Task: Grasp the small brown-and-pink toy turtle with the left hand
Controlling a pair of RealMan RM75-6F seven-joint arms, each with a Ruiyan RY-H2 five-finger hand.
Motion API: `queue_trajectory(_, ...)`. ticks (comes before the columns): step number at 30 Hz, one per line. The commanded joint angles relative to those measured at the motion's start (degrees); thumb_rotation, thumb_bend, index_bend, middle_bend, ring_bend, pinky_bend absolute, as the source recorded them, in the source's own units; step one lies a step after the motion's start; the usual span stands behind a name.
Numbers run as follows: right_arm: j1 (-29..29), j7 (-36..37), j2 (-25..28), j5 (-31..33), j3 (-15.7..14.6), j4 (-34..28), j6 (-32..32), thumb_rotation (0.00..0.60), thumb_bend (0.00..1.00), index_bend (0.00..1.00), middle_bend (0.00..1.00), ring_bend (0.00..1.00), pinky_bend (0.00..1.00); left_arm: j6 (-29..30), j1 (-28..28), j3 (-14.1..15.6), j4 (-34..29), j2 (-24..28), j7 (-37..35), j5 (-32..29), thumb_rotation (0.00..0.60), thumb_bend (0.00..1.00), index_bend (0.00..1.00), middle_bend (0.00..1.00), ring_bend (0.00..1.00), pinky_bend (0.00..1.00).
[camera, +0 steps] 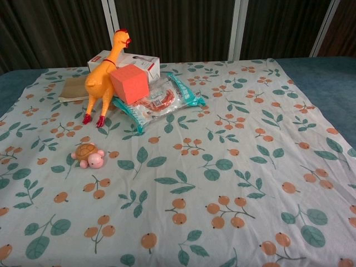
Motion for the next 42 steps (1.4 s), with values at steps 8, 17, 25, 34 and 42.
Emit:
queue_trajectory(8, -0.1, -0.3, 0.1, -1.6, -1.1, -0.5, 0.0, 0.6, 0.21, 0.0, 0.0, 0.0, 0.0, -0.7, -1.6, 1.2, 2.4, -2.1, -1.8, 4.5, 0.6, 0.45, 0.0, 0.01, 0.08, 0.18)
queue_trajectory(17, -0.6, -0.5, 0.1, -2.5, -1.5, -0.9, 0.9, 0.6, 0.21, 0.0, 0.0, 0.0, 0.0, -11.2, -13.2, -0.9, 12.7, -10.8, -1.4, 10.1, 0.6, 0.45, 0.01, 0.03, 0.6, 0.64)
queue_trajectory(25, -0.4, -0.1, 0.3, -1.4, -1.1, -0.8, 0.1, 0.6, 0.21, 0.0, 0.0, 0.0, 0.0, -20.7, -19.6, -1.3, 15.1, -16.5, 4.2, 8.4, 0.6, 0.45, 0.01, 0.01, 0.7, 0.74)
queue_trajectory(34, -0.4, 1.7, 1.5, -1.4, -1.2, -1.3, -0.1, 0.6, 0.21, 0.0, 0.0, 0.0, 0.0, -19.9, -22.8, -0.1, 25.7, -24.0, 3.9, 10.8, 0.6, 0.45, 0.05, 0.07, 0.76, 0.8)
queue_trajectory(42, -0.3, 2.9, 2.0, -1.5, -1.4, -1.4, -0.6, 0.6, 0.21, 0.0, 0.0, 0.0, 0.0, -20.4, -24.3, 1.0, 33.4, -27.7, 2.2, 10.0, 0.6, 0.45, 0.09, 0.11, 0.76, 0.8)
